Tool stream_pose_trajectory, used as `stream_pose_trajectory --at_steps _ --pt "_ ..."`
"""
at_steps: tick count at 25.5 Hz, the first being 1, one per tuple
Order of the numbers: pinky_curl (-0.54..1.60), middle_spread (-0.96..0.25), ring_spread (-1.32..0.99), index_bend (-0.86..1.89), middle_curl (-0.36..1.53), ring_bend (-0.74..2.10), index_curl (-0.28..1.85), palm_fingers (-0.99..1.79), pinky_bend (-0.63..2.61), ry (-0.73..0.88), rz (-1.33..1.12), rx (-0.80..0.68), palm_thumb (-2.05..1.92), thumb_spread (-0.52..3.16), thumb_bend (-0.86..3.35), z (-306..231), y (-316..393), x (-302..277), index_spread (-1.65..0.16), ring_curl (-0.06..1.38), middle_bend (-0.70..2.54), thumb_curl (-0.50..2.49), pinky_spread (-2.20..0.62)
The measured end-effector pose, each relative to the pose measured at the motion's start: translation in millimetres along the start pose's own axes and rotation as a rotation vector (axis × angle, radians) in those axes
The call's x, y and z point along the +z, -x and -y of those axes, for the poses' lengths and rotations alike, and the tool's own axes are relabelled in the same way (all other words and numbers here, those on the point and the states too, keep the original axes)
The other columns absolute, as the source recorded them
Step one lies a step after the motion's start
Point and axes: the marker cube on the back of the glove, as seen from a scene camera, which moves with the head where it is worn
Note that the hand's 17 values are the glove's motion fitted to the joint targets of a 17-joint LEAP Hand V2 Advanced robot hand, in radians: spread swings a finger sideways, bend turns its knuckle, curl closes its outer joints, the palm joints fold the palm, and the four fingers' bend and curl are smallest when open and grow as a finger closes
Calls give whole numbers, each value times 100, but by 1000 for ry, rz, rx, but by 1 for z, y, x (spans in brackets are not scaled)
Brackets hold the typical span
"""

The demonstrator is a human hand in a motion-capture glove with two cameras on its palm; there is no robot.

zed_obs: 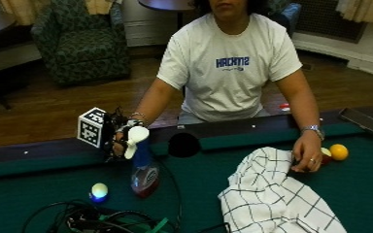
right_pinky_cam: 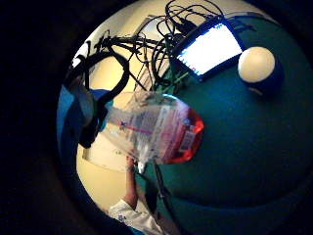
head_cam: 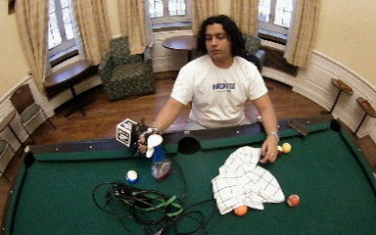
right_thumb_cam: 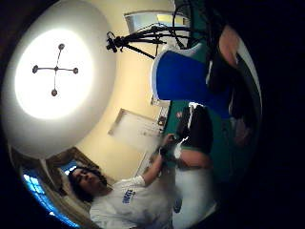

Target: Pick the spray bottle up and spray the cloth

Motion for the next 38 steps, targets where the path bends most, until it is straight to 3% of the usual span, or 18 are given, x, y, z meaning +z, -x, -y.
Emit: stream_pose_trajectory --at_steps 7,15,23,38 --pt "59 -23 -21 18 62 86 46 81 71 8 -31 -13 87 83 -5 0 -2 4 -32 56 55 63 -23" --pt "50 -20 -17 20 53 53 44 51 46 63 -35 6 79 92 -4 7 -2 19 -36 46 45 56 -1" --pt "40 -18 -15 13 47 46 38 59 34 87 -21 56 76 94 -4 23 -1 41 -35 38 38 51 11" --pt "37 -20 -18 9 41 59 30 81 28 63 34 47 69 91 -5 42 -14 79 -39 41 26 44 5"
